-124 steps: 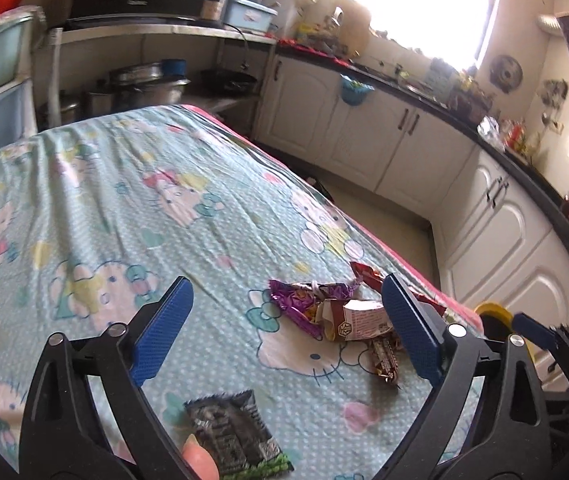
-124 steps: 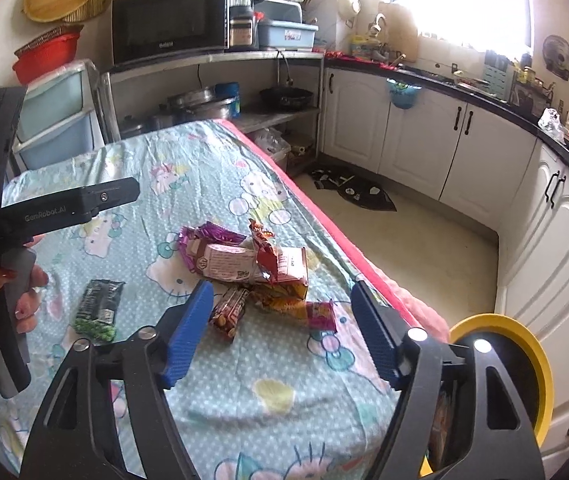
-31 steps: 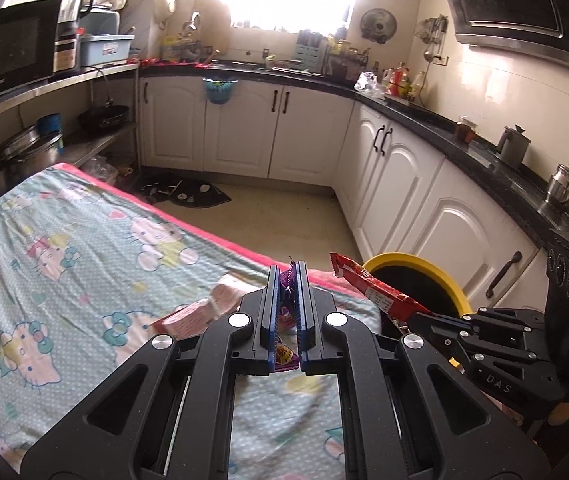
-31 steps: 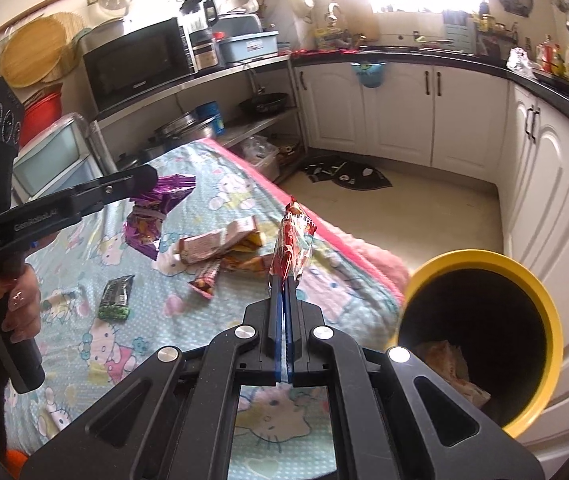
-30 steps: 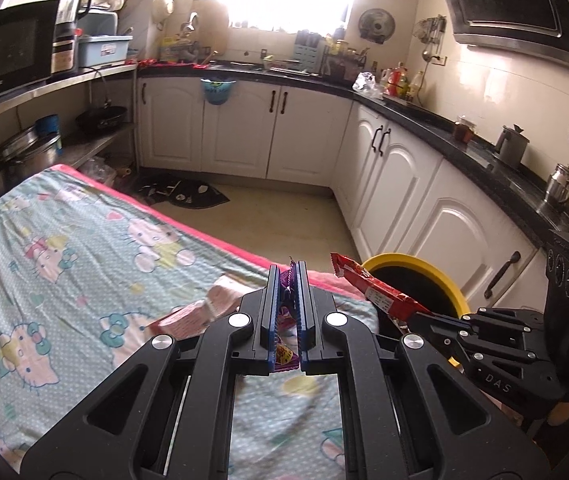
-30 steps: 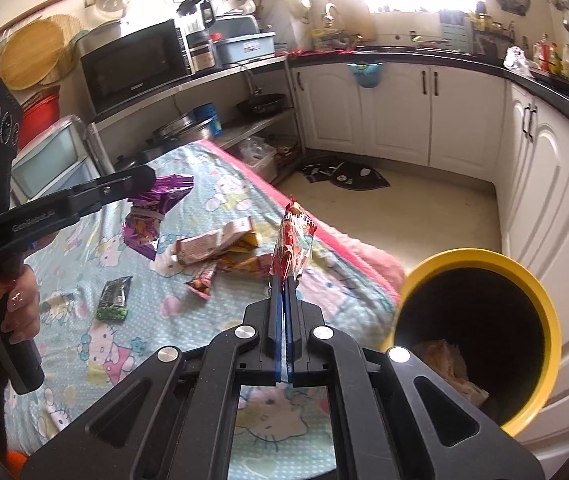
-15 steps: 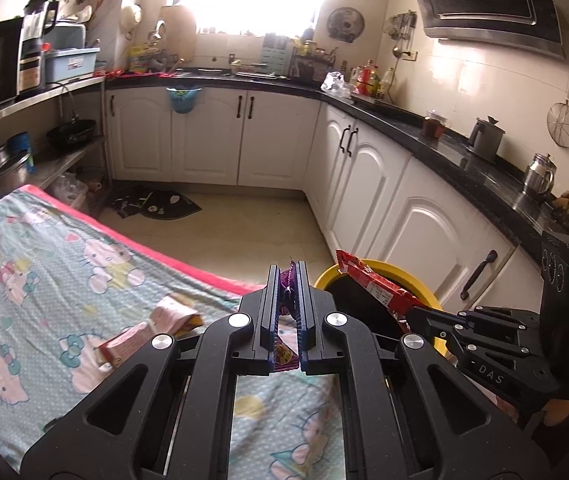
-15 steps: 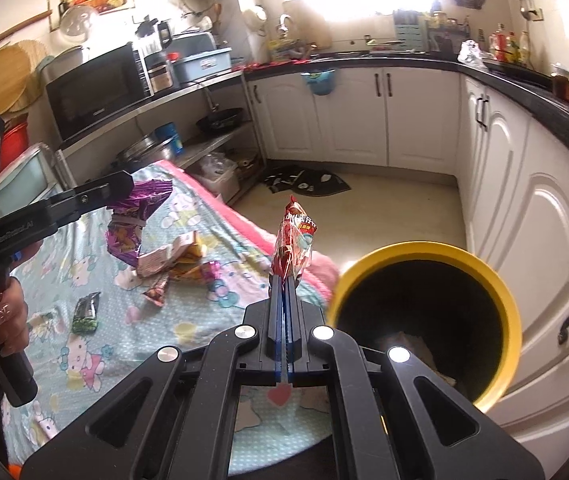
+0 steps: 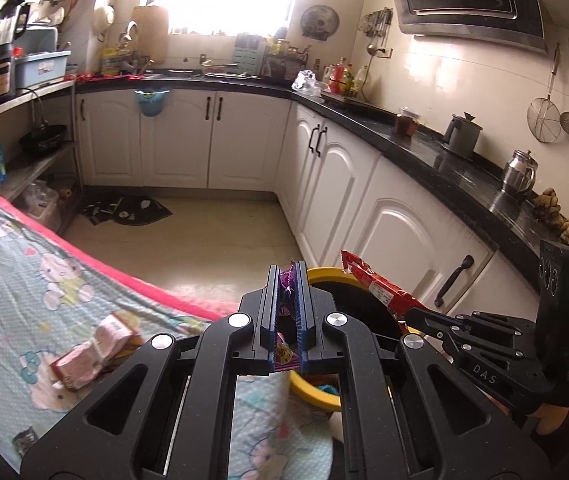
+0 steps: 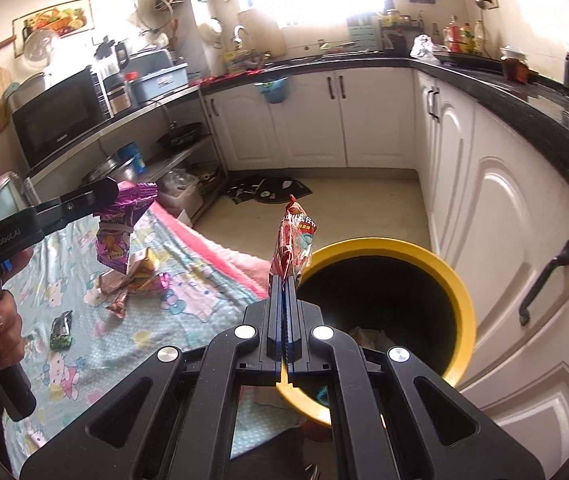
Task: Collect trash
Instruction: 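Carry both wrappers over the yellow bin and open both tools to drop them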
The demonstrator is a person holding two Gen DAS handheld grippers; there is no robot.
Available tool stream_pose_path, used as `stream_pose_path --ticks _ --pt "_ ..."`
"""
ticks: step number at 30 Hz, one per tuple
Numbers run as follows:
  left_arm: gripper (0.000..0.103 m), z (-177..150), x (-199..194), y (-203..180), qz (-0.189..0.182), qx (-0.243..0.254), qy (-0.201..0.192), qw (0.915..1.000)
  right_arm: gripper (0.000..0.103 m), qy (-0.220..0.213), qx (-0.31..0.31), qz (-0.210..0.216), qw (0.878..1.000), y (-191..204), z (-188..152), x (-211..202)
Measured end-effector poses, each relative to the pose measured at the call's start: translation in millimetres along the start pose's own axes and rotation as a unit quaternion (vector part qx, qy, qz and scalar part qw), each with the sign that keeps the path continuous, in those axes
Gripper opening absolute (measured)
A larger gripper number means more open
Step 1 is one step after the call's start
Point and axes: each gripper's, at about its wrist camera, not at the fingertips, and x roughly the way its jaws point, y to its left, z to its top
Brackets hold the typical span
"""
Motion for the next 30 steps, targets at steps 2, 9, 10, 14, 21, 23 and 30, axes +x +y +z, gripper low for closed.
stream_pose_path --ticks 2,9,10,14,21,23,30 --pt "0.004 1 7 -7 -0.008 0.001 0.002 1.0000 0.002 -0.002 0.004 -0.007 1.000 -6 0 -2" --pt "0.004 6 29 -31 -0.025 0.012 0.007 0.9996 0.002 -0.002 0.024 -0.040 0.999 -27 -5 -3" --pt "0.004 7 32 -34 -0.026 0.014 0.008 0.9995 0.002 -0.001 0.026 -0.044 0.999 -30 -6 -3" --pt "0.004 8 47 -46 -0.030 0.021 0.018 0.9991 0.002 0.001 0.035 -0.061 0.998 -45 -11 -1" --pt "0.004 7 70 -63 -0.035 0.034 0.031 0.9983 0.002 0.019 0.049 -0.075 0.996 -63 -20 11" --pt "0.004 5 76 -65 -0.038 0.035 0.036 0.9980 0.002 0.027 0.054 -0.074 0.995 -67 -24 17" --pt "0.005 -1 98 -69 -0.043 0.034 0.053 0.9971 0.002 0.050 0.056 -0.074 0.994 -71 -35 34"
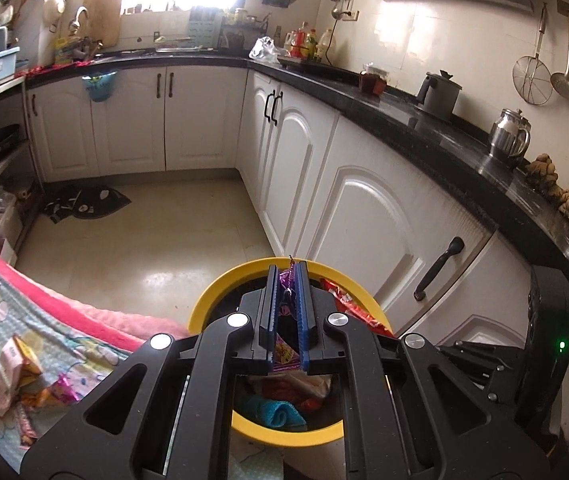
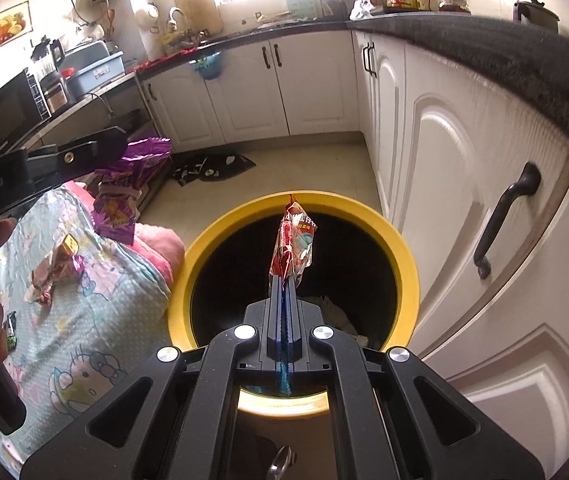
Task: Collect trash
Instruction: 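Carry both wrappers over the yellow bin and open both tools to drop them, then move both open tools back toward the green snack packet and remaining wrappers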
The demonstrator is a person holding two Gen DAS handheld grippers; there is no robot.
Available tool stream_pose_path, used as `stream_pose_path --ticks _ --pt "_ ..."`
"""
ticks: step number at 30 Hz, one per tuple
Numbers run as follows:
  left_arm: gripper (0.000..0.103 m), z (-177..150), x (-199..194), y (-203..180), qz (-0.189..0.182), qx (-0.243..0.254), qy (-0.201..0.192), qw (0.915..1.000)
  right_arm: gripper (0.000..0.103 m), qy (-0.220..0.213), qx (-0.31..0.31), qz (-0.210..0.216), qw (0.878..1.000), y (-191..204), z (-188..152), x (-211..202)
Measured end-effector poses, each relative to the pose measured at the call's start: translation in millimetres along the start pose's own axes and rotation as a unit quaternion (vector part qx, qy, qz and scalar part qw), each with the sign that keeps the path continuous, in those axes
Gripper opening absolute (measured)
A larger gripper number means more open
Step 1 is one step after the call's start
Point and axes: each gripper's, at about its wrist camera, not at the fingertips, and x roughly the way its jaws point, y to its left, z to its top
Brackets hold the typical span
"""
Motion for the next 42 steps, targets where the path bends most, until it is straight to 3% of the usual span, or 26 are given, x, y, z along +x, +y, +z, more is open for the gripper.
stream_pose_path --ticks 10,12,15,21,24,26,29,42 --pt "0.008 -9 24 9 -0.002 -0.020 0.021 0.9996 0.003 0.026 0.005 -0.005 1.000 -2 -11 20" --pt "0.010 -11 27 12 0.005 -0.026 0.024 0.9994 0.010 0.028 0.006 -0.007 1.000 -3 -12 22" --pt "0.026 -13 30 16 0.012 -0.033 0.027 0.9990 0.026 0.030 0.010 -0.011 0.999 -7 -13 24" --pt "0.056 -17 22 27 0.036 -0.044 0.022 0.9982 0.042 0.029 0.014 -0.019 0.999 -10 -13 23" --pt "0.067 -19 15 34 0.044 -0.052 0.017 0.9976 0.045 0.026 0.012 -0.023 0.999 -9 -11 21" --pt "0.083 -21 9 38 0.053 -0.056 0.012 0.9970 0.047 0.025 0.012 -0.024 0.999 -9 -11 20" --pt "0.092 -22 -3 43 0.062 -0.058 0.005 0.9964 0.052 0.021 0.012 -0.026 0.999 -6 -10 19" --pt "0.092 -24 -61 58 0.095 -0.070 -0.038 0.9923 0.060 0.000 -0.004 -0.013 1.000 11 -3 0"
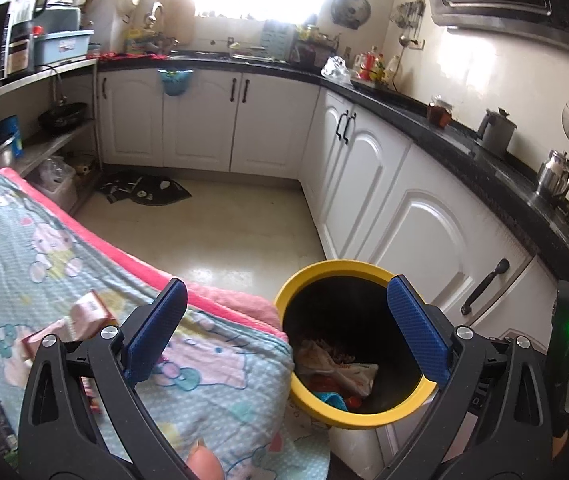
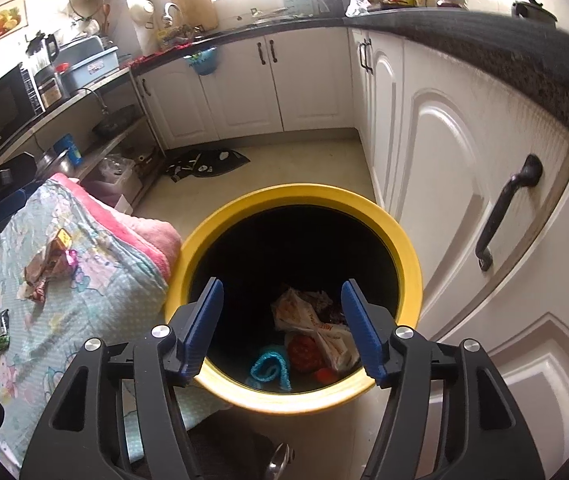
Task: Collect trash
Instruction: 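Move both open tools back toward the green snack packet and remaining wrappers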
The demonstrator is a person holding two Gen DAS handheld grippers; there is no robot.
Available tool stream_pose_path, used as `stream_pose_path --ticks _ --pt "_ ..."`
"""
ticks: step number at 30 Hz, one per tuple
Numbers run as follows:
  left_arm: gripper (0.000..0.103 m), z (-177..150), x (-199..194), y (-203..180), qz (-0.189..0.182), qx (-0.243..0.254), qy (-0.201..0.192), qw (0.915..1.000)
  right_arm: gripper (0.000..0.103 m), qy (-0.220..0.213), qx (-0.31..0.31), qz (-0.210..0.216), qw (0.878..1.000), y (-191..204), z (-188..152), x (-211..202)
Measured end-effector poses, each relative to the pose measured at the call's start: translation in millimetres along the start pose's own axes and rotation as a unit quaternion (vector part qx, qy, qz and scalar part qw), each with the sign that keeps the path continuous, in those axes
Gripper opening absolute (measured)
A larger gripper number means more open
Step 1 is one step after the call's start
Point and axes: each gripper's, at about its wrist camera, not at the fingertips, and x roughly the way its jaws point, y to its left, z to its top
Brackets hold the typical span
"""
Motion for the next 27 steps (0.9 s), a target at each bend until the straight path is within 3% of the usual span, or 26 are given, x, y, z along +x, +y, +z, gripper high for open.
stream_pose_path --ticks 12,27 --pt "0.092 -2 -47 30 0.026 -0.029 -0.038 0.9985 0.063 -0.022 -0.032 0.024 0.999 31 6 -23" --pt "0.092 -14 -82 60 0.066 -0.049 -0.058 0.9950 0.064 -0.032 -0.072 0.053 0.995 72 4 -39"
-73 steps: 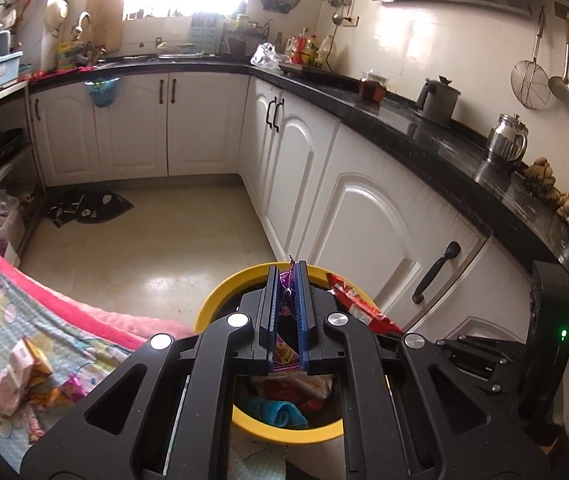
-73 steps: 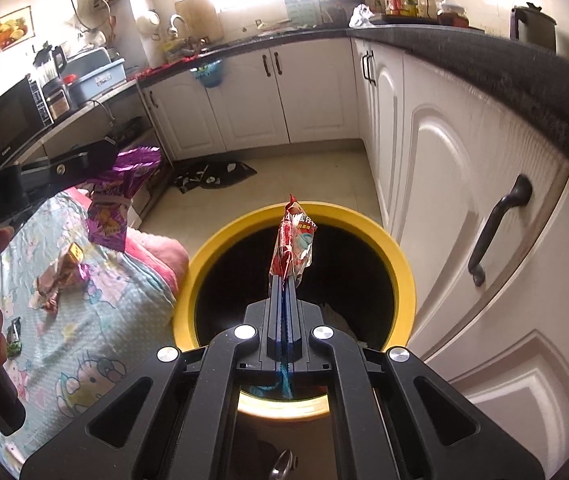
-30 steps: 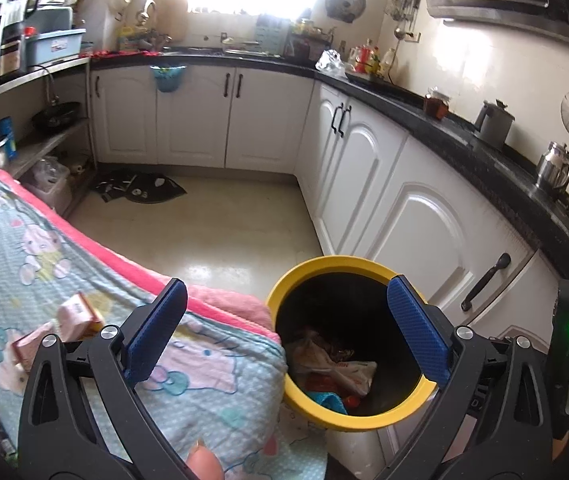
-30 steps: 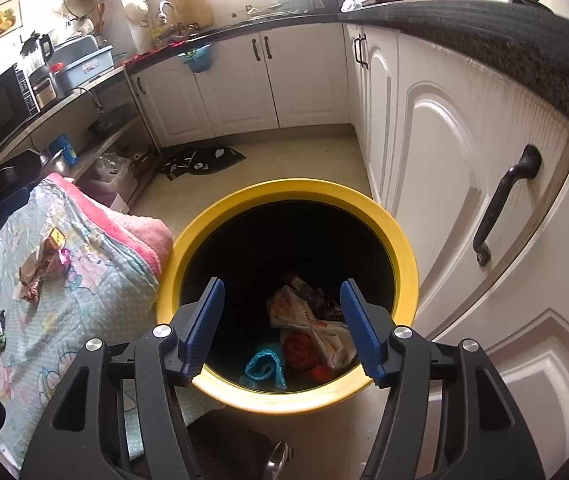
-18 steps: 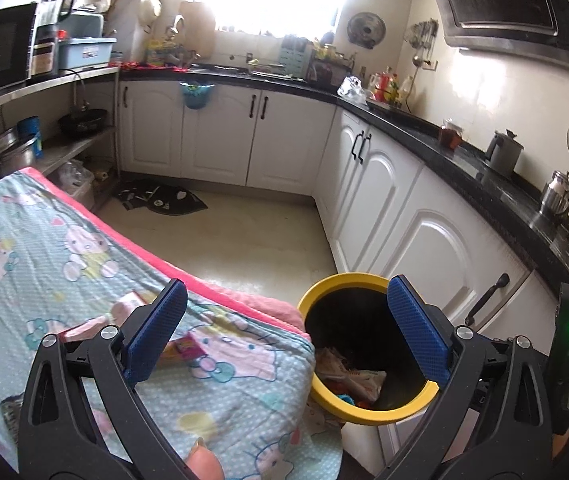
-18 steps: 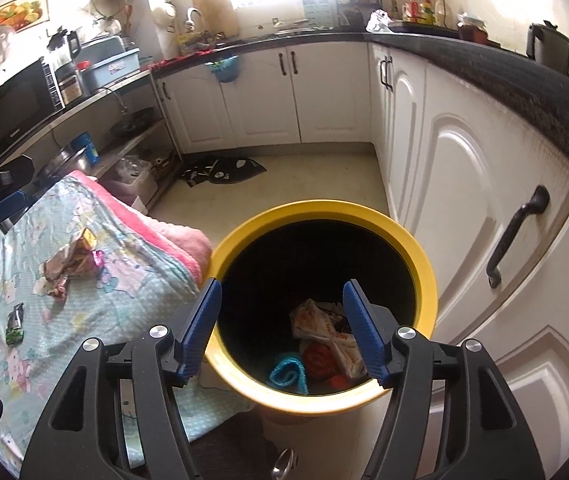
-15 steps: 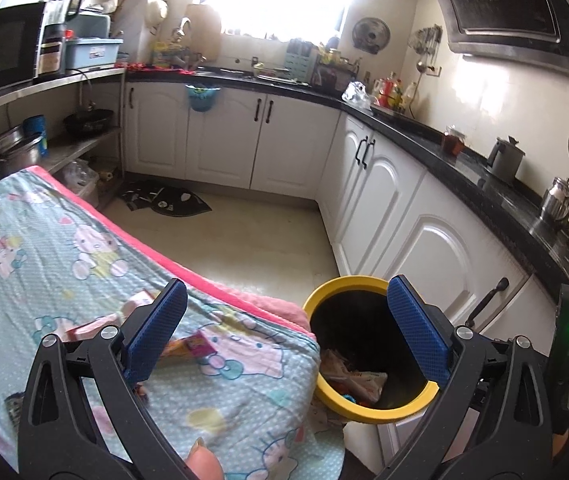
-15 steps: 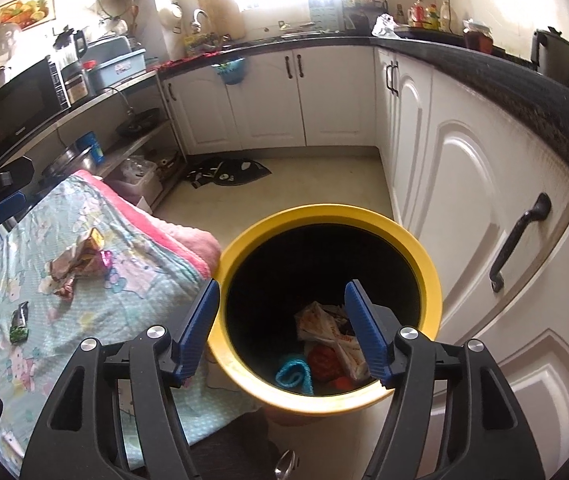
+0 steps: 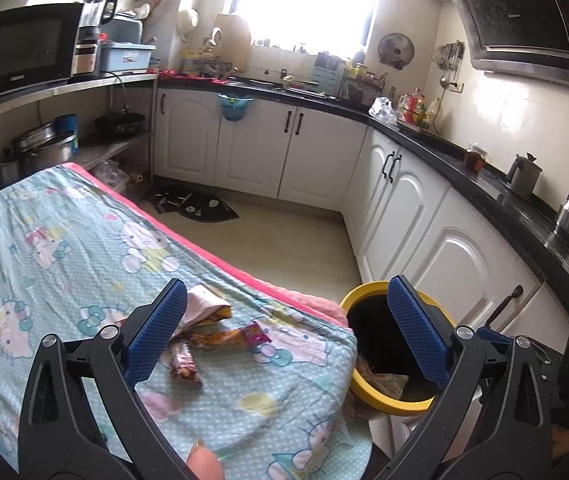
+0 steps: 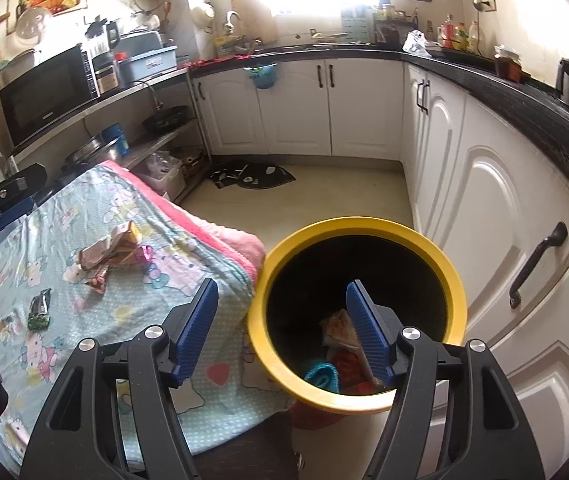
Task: Collect trash
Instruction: 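Move both open tools back toward the green snack packet and remaining wrappers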
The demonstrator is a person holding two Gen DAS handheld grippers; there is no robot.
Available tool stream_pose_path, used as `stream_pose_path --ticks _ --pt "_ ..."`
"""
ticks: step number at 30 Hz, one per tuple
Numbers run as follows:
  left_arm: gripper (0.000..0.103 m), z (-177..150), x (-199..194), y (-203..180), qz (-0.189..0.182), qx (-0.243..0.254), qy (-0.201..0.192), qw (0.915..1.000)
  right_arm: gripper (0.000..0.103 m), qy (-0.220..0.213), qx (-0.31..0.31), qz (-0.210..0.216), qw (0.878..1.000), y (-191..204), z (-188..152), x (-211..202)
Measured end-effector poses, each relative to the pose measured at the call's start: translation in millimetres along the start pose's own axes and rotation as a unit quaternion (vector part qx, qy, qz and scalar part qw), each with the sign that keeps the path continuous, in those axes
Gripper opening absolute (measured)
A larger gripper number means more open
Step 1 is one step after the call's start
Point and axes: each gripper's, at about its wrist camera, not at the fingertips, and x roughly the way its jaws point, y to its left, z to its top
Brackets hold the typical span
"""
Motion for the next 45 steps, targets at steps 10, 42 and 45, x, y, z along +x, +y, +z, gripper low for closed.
stream_pose_path --ticks 10,42,45 --pt "0.092 -6 -15 21 0.030 -0.008 -0.008 0.9995 0.064 -0.003 -0.023 0.021 1.000 27 0 -5" --pt "0.092 -32 -36 120 0.131 -0.082 0.008 0.9879 0.064 0.014 -0.117 0.110 0.987 126 7 17" --pt "0.092 -36 -33 131 0.139 -0.090 0.019 0.9859 0.064 0.019 -0.125 0.123 0.984 138 9 24"
